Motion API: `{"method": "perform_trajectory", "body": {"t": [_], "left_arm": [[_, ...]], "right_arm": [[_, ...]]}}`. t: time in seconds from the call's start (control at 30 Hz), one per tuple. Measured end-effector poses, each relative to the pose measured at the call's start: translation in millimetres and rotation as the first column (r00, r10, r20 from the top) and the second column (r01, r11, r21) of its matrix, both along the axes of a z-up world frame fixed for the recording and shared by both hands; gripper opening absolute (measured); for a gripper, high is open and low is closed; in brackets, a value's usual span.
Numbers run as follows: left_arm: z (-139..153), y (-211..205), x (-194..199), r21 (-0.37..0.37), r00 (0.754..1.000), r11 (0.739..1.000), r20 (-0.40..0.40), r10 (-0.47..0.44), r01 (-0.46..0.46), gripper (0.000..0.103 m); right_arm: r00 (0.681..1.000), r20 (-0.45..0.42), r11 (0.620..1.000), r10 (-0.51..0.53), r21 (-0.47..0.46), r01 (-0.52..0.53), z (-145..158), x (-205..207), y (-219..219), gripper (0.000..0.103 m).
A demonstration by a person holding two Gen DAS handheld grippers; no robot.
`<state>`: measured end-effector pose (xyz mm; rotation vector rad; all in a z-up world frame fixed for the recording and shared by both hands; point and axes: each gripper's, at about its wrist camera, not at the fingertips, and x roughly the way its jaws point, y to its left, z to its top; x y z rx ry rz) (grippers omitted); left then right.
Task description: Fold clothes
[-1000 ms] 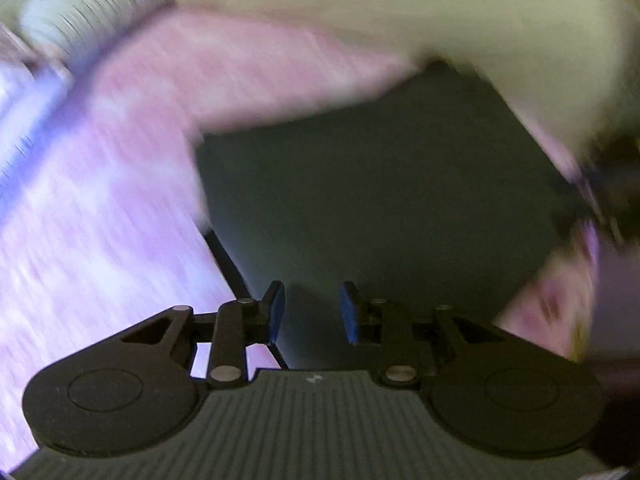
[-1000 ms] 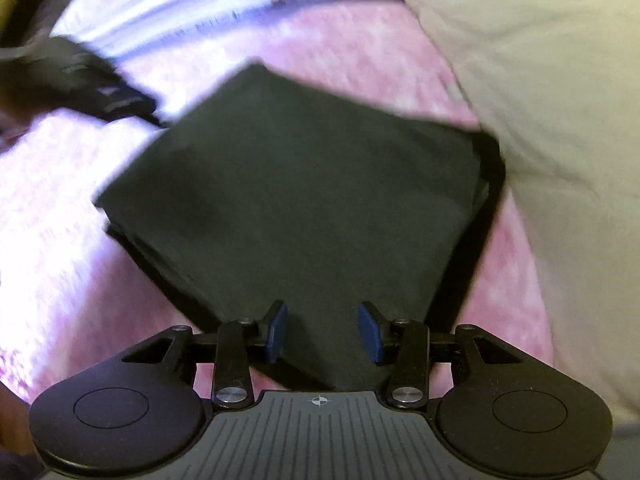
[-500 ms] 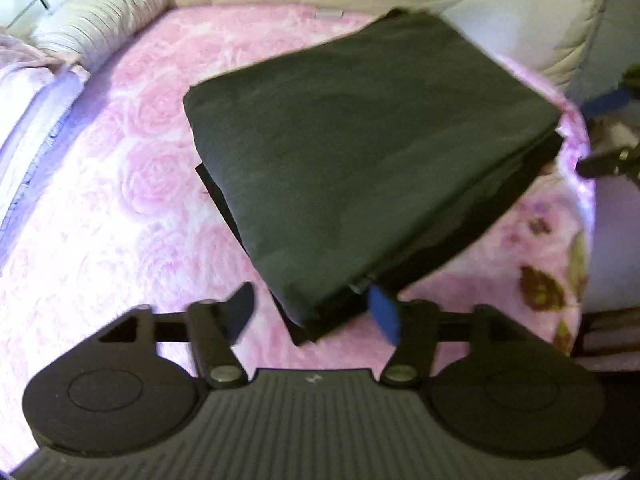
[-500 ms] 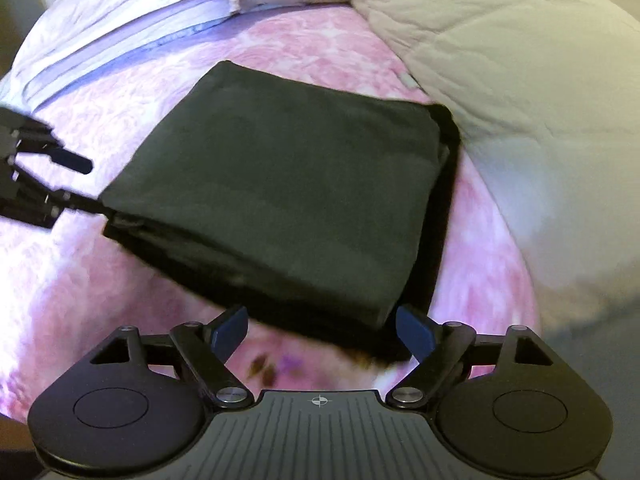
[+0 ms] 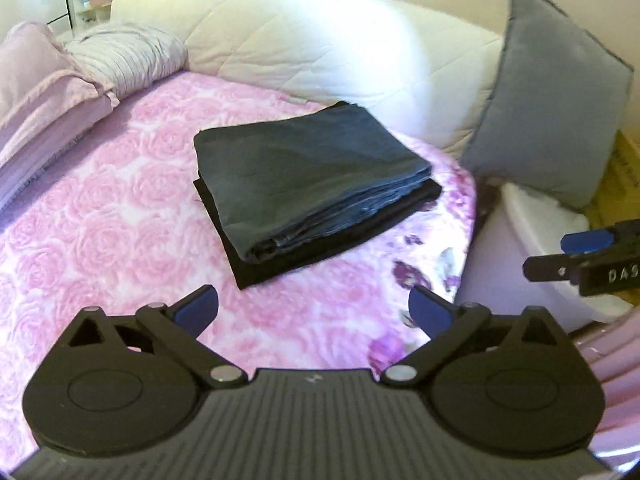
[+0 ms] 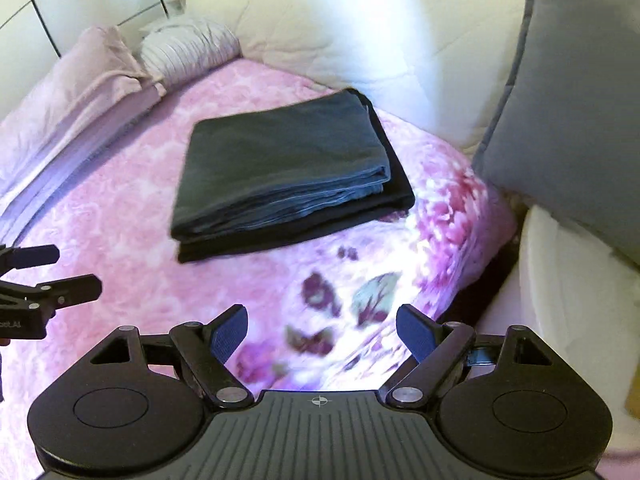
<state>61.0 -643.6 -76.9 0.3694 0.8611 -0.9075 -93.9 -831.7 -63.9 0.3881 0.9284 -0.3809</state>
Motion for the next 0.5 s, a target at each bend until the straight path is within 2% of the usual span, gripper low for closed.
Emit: {"method": "perform_trajectory", "body": {"t": [0.23, 0.4, 0.5], "left_arm": [[39, 33, -35, -0.028, 1.0, 0.999, 0.01, 0.029, -0.028, 0.1], [55, 41, -49, -0.06, 0.997, 0.995, 0.03, 0.078, -0.076, 0.1], [63, 43, -51, -0.091, 0.993, 0.989, 0.007, 0.116, -0.115, 0.1]], "right_arm": [[0.998, 0.061, 0.997, -0.025, -0.067, 0.029, 50, -30, 45, 0.084], [0.996, 0.079, 0.996, -0.028, -0.086, 0.035, 67, -40, 49, 0.084], [0.996, 0.087, 0.995, -0.017, -0.092, 0.025, 74, -40, 48, 0.084]]}}
